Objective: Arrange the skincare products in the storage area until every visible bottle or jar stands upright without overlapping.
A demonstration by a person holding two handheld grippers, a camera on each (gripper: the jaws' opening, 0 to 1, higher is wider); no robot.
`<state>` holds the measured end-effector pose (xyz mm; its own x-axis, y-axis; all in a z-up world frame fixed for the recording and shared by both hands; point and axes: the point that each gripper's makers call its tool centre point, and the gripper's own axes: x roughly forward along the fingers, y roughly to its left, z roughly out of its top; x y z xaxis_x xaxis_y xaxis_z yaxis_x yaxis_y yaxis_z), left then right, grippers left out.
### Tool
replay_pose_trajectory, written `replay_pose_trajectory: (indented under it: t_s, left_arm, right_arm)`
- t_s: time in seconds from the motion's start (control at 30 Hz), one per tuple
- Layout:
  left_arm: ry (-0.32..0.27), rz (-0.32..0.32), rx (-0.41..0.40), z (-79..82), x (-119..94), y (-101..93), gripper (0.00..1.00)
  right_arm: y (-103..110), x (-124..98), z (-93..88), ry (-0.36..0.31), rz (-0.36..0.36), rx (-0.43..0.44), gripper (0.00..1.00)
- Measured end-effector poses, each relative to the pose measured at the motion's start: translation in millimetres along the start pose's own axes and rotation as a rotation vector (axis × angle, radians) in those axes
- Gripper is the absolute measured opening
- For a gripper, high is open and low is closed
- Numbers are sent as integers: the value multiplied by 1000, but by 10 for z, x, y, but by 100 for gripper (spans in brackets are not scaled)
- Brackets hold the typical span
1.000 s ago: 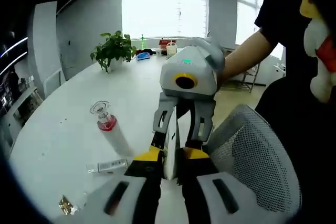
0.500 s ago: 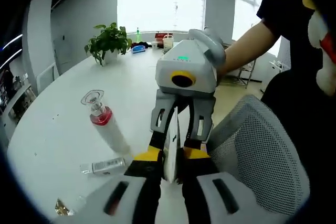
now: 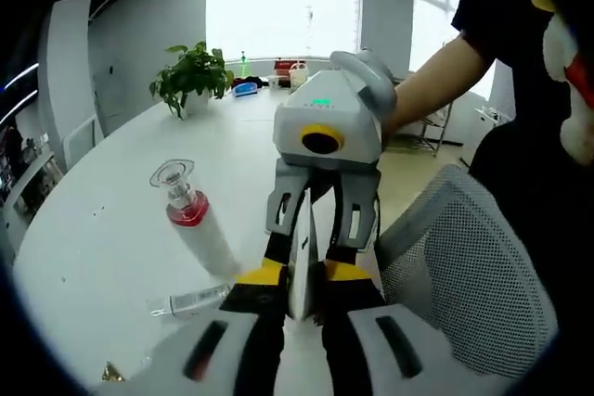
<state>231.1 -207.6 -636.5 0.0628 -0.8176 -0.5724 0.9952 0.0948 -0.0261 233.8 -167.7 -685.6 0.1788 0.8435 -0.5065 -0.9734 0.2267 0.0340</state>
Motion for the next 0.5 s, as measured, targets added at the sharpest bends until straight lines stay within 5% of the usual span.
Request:
replay_pose_trajectory:
  t_s: [0.5]
  left_arm:
    - [-12,15,30,41,25,340,8]
  right_arm:
    - [-265,-106,21,-48,-111,98,24]
